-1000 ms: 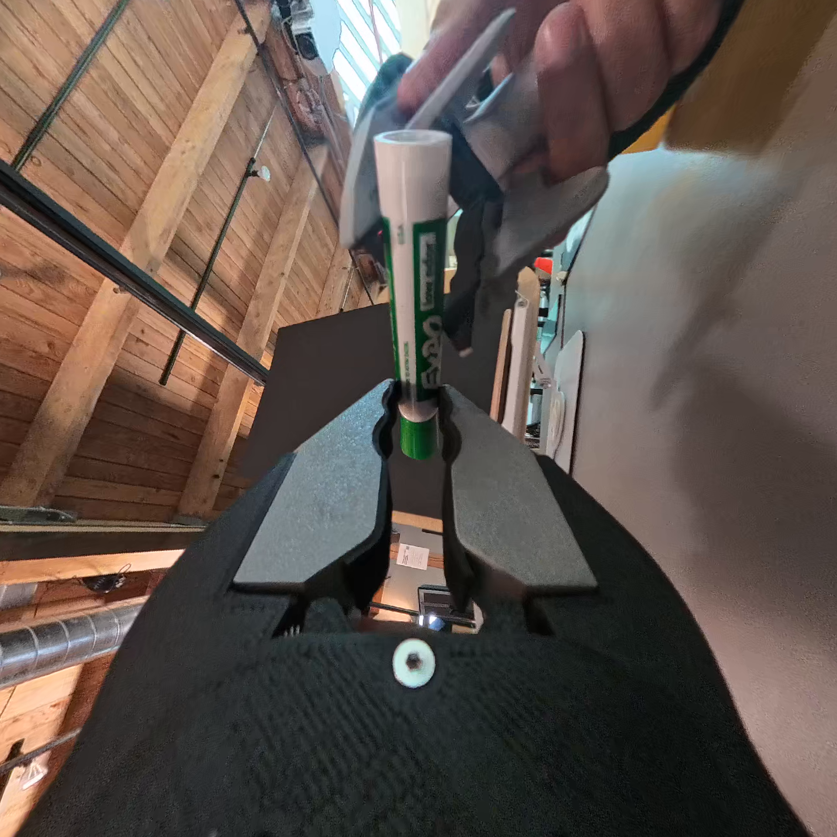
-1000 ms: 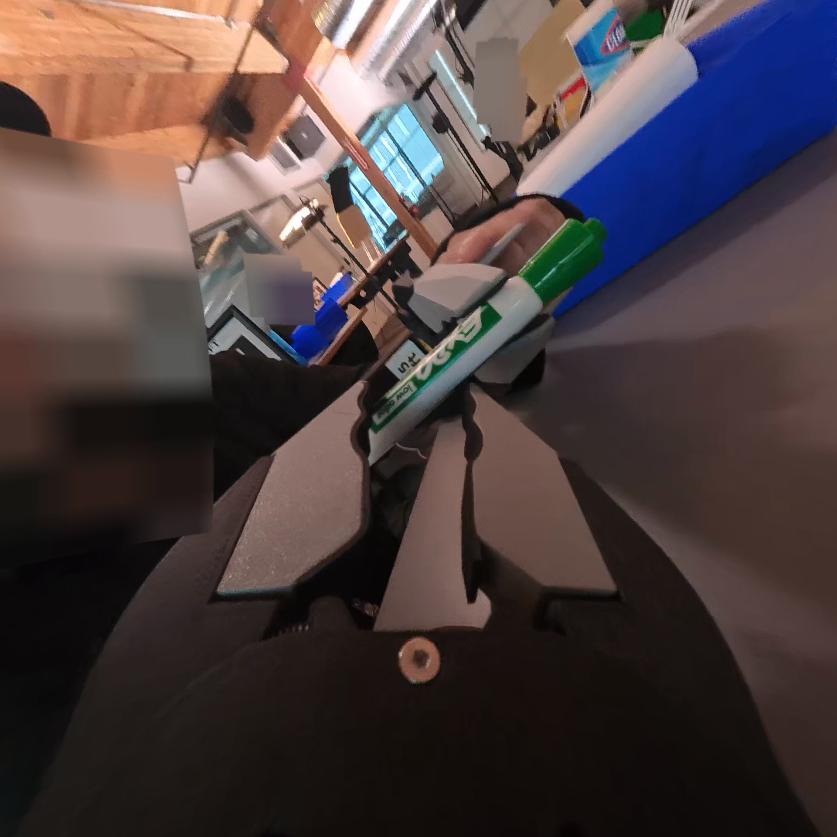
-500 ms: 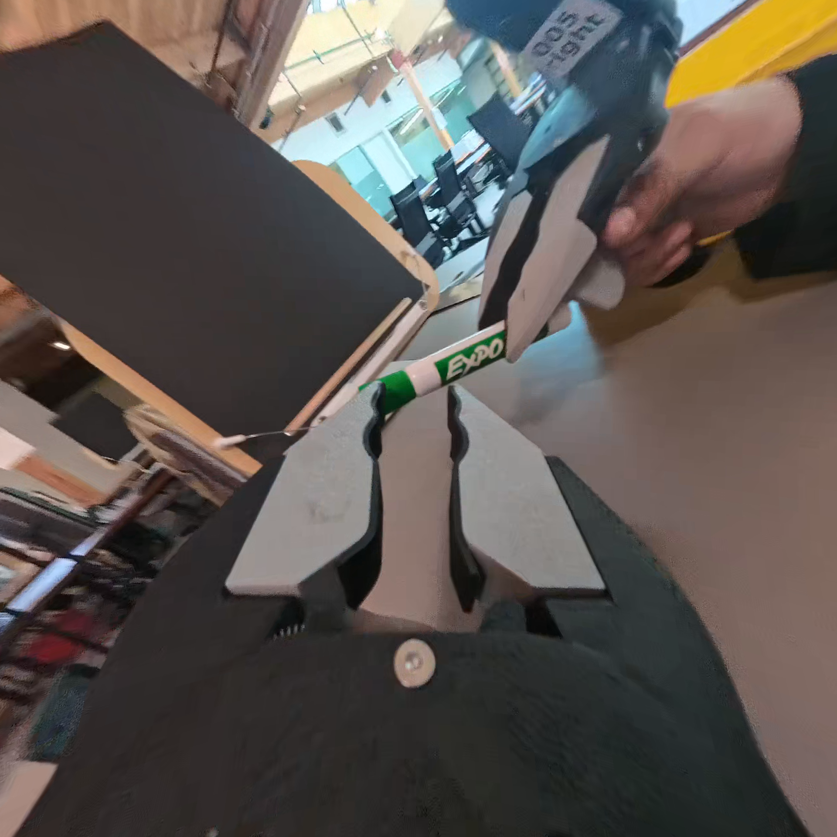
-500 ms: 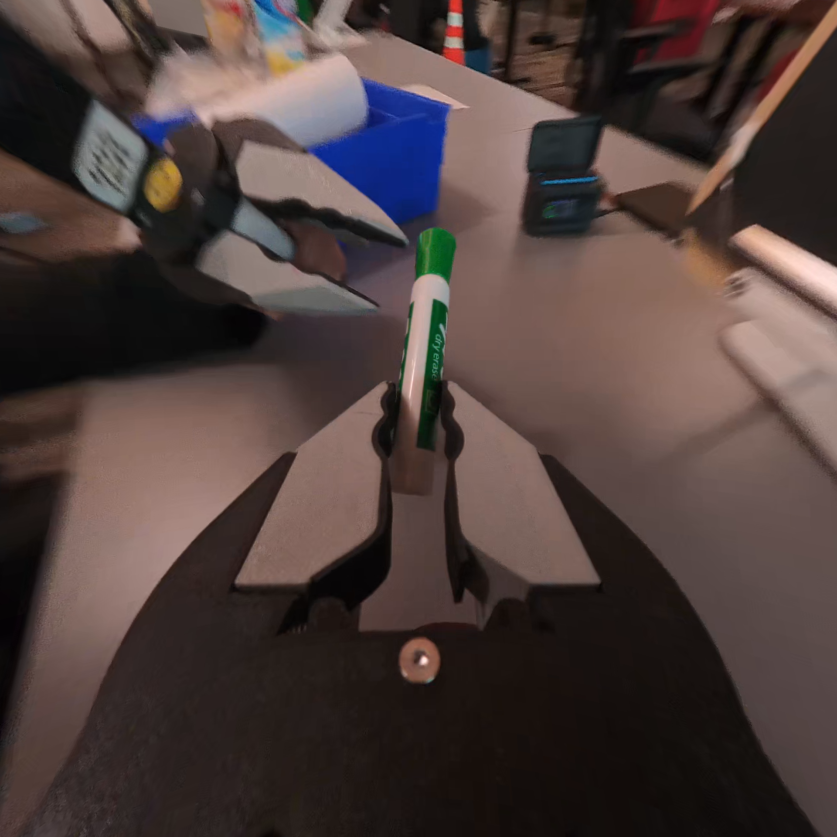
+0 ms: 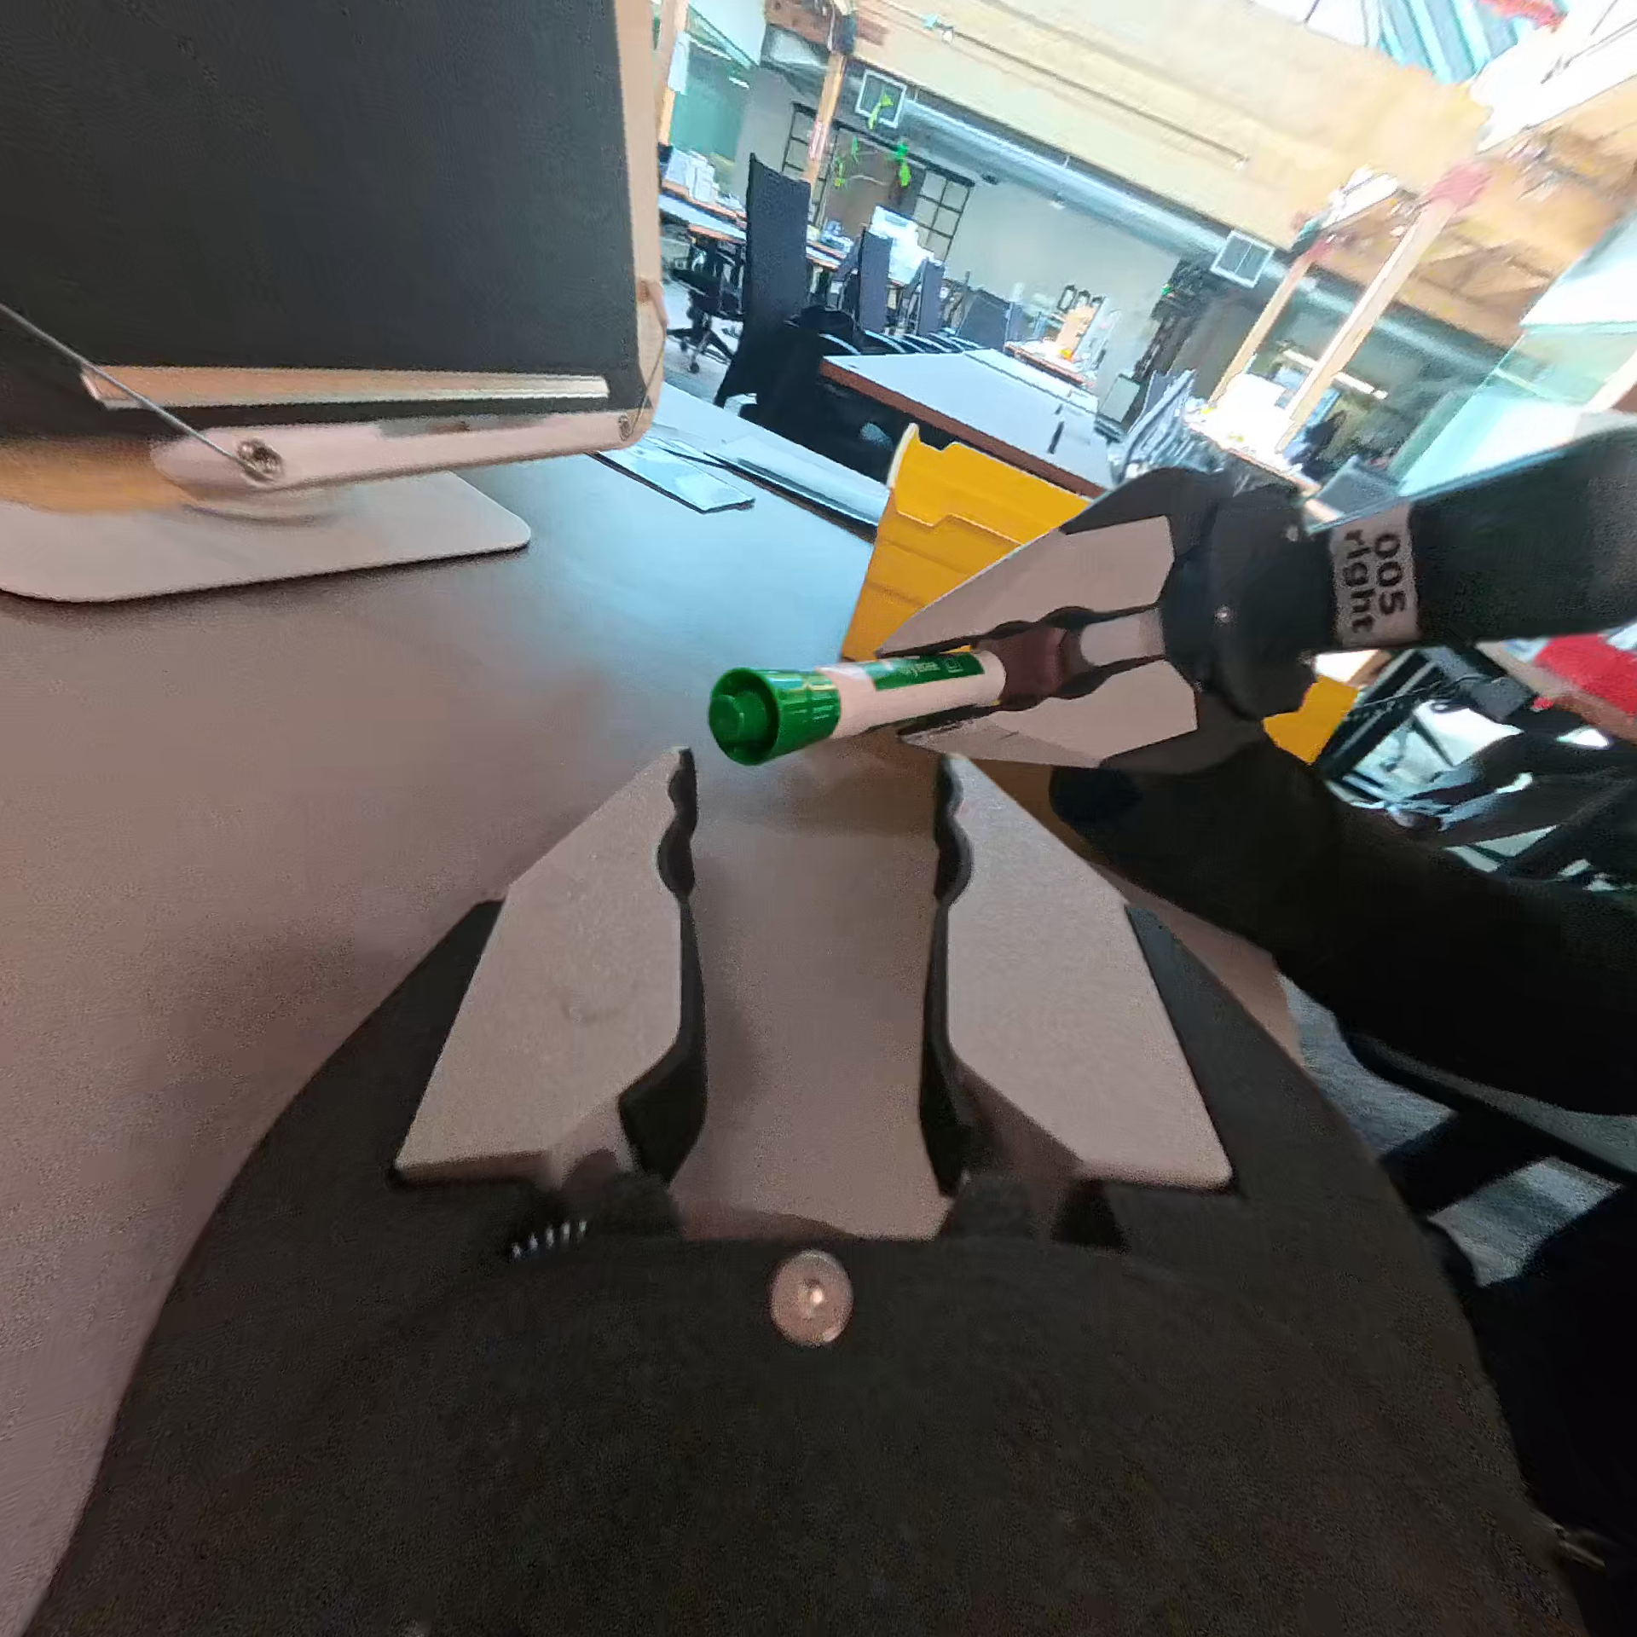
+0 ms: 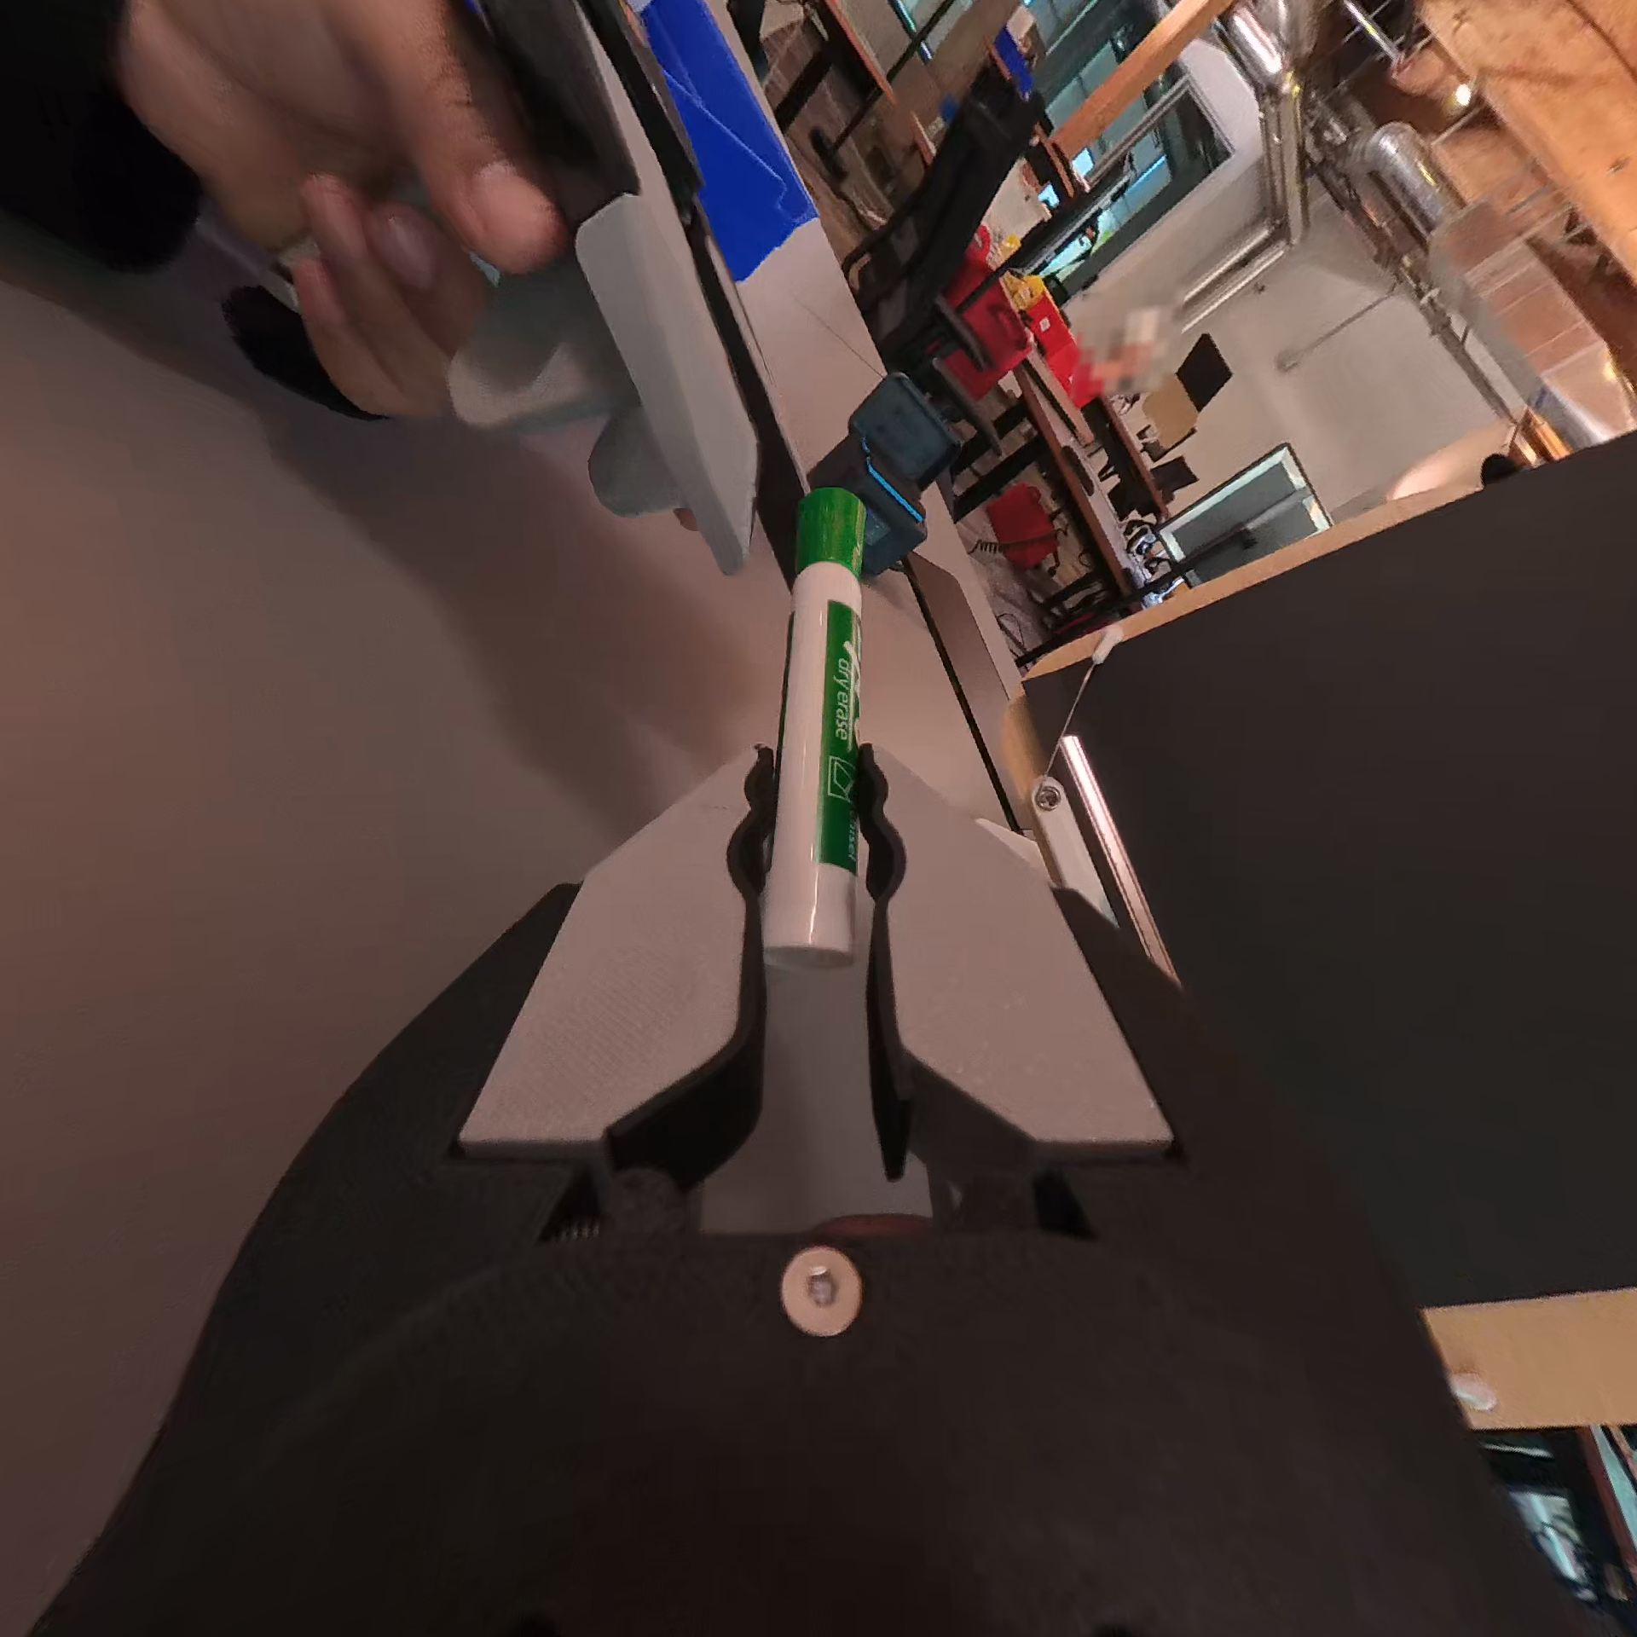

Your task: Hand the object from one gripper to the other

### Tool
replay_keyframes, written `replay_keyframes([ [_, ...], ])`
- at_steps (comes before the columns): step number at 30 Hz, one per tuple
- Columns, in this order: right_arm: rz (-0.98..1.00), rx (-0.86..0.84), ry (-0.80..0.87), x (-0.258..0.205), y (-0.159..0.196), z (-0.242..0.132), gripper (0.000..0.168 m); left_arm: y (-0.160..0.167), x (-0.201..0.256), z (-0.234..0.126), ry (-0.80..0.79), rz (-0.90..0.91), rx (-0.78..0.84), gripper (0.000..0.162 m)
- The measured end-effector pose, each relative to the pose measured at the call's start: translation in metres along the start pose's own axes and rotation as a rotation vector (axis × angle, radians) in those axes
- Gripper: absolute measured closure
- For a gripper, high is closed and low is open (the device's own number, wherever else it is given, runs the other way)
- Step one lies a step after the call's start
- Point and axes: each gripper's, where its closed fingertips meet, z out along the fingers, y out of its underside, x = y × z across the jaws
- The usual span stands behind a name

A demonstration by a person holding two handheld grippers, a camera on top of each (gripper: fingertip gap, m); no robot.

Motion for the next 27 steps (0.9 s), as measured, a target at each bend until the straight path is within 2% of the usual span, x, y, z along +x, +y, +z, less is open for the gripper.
replay_keyframes([
  [3,-0.044,0.053,-0.008,-0.005,-0.01,-0.001,0.153,-0.002,0.011,0.002,0.076,-0.053,0.025,0.109],
  [5,-0.063,0.071,-0.01,-0.008,-0.014,0.0,0.153,-0.008,0.015,0.003,0.103,-0.092,0.073,0.123],
  [7,-0.061,0.081,-0.017,-0.011,-0.016,0.001,0.153,-0.01,0.014,0.004,0.105,-0.11,0.084,0.13],
  [12,-0.038,0.085,-0.023,-0.01,-0.016,0.001,0.153,-0.012,0.016,0.003,0.121,-0.114,0.097,0.134],
  [15,-0.007,0.037,-0.026,-0.011,-0.007,0.005,0.153,-0.015,0.023,0.002,0.148,-0.073,0.097,0.146],
  [19,0.082,0.036,0.0,-0.005,-0.005,0.006,0.153,-0.02,0.028,0.002,0.064,0.124,0.104,0.147],
  [22,0.193,0.072,0.06,0.014,-0.005,0.0,0.147,-0.04,0.032,-0.007,-0.013,0.276,0.208,0.147],
  [23,0.263,0.096,0.074,0.02,-0.005,-0.002,0.141,-0.047,0.033,-0.011,-0.068,0.38,0.248,0.146],
  [25,0.443,0.152,0.051,0.026,-0.006,-0.005,0.143,-0.051,0.046,-0.014,-0.167,0.68,0.279,0.146],
  [26,0.555,0.175,0.01,0.027,-0.006,-0.005,0.149,-0.052,0.054,-0.014,-0.218,0.829,0.291,0.146],
  [27,0.67,0.205,-0.071,0.023,-0.009,-0.004,0.147,-0.05,0.06,-0.011,-0.25,0.937,0.287,0.146],
])
